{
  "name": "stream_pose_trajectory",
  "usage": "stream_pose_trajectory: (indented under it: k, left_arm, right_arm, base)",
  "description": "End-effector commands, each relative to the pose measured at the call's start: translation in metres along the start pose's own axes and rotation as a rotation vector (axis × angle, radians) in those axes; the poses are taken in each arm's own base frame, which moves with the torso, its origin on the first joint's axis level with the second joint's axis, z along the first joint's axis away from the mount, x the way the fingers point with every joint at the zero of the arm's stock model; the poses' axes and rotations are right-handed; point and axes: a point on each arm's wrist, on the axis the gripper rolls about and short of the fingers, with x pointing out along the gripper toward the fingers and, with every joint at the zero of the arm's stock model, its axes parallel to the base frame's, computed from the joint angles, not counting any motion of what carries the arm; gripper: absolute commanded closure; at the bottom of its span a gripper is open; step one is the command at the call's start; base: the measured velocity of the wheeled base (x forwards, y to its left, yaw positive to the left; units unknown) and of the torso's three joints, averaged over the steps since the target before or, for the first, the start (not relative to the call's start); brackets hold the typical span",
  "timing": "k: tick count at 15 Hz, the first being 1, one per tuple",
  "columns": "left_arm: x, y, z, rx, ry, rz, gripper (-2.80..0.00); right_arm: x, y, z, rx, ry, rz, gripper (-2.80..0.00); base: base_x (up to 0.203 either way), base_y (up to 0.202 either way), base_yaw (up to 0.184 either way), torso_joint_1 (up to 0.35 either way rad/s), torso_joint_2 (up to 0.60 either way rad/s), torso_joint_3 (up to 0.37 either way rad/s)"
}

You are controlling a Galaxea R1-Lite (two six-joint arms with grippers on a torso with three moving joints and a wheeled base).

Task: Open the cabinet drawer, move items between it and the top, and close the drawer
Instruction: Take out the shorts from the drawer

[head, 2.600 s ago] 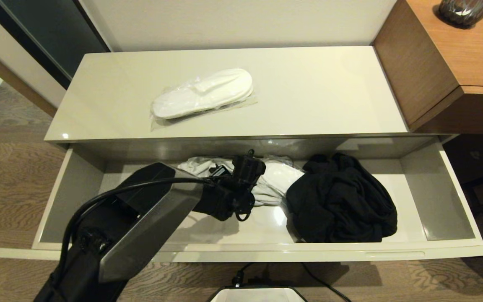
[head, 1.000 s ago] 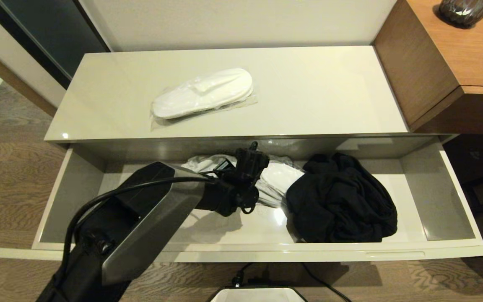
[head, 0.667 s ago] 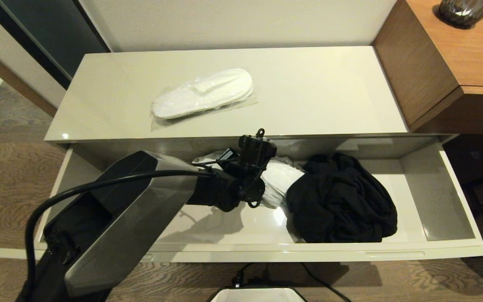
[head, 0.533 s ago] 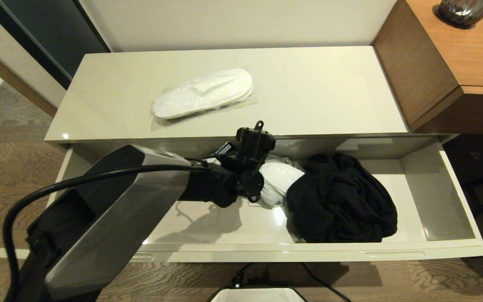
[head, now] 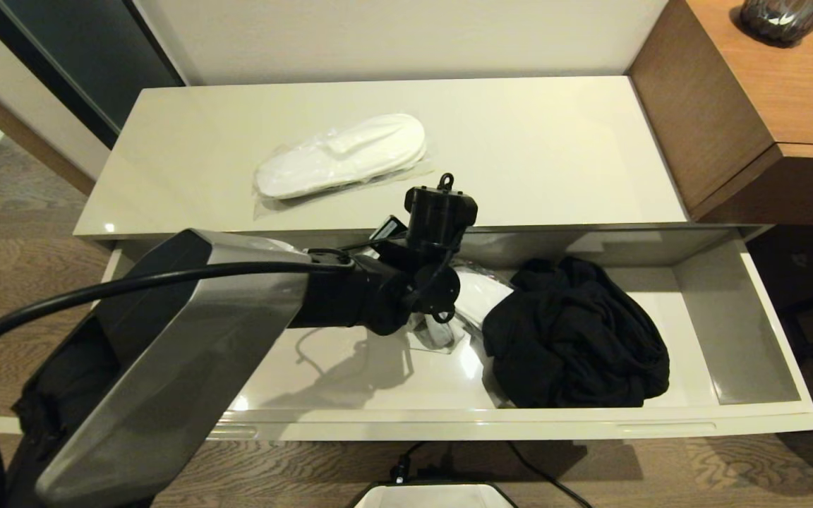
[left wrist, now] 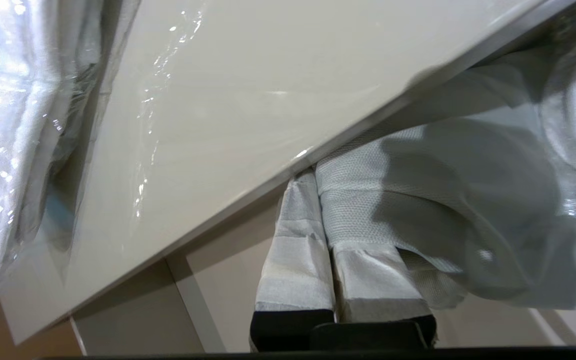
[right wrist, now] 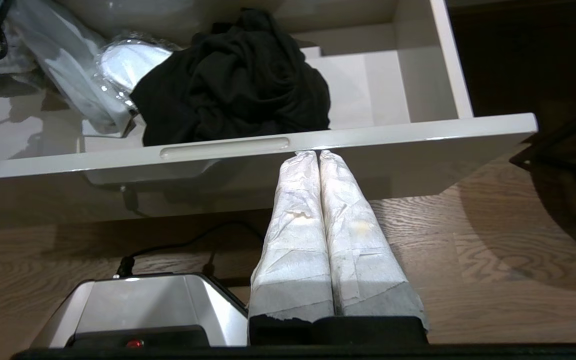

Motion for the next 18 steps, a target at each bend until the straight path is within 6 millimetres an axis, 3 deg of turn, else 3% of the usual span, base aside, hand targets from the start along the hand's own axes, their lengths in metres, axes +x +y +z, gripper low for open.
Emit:
stream_pose_trajectory:
  k: [1, 3, 6, 11, 14, 18]
  left_arm:
    - [-0.019, 0.016, 0.020, -0.064, -0.047, 0.027, 0.00]
    - [-0.030, 0.029, 0.028, -0.089, -0.063, 0.037, 0.00]
    - [-0.038, 0.039, 0.025, -0.075, -0.064, 0.016, 0.00]
    - [-0.037, 0.034, 0.020, -0.055, -0.089, -0.041, 0.00]
    - [-0.034, 0.054, 0.044, -0.131, -0.134, 0.011, 0.00]
    - [-0.031, 0.064, 0.045, -0.143, -0.134, 0.029, 0.00]
  right_arm:
    - [0.000, 0.000, 0.000, 0.001, 0.001, 0.001, 0.00]
    - [0.000, 0.000, 0.000, 0.001, 0.000, 0.001, 0.00]
    - [0.000, 0.000, 0.000, 0.000, 0.001, 0.001, 0.00]
    - [0.000, 0.000, 0.000, 0.000, 0.001, 0.001, 0.00]
    - [0.000, 0.000, 0.000, 0.000, 0.001, 0.001, 0.00]
    - [0.000, 0.000, 0.000, 0.001, -0.002, 0.004, 0.00]
  base:
    - [0.000, 0.000, 0.000, 0.000, 0.00, 0.000]
    - [0.000, 0.000, 0.000, 0.000, 0.00, 0.000]
    - [0.000, 0.000, 0.000, 0.000, 0.00, 0.000]
    - [0.000, 0.000, 0.000, 0.000, 0.00, 0.000]
    - [0.000, 0.000, 0.000, 0.000, 0.00, 0.000]
    - [0.000, 0.000, 0.000, 0.000, 0.00, 0.000]
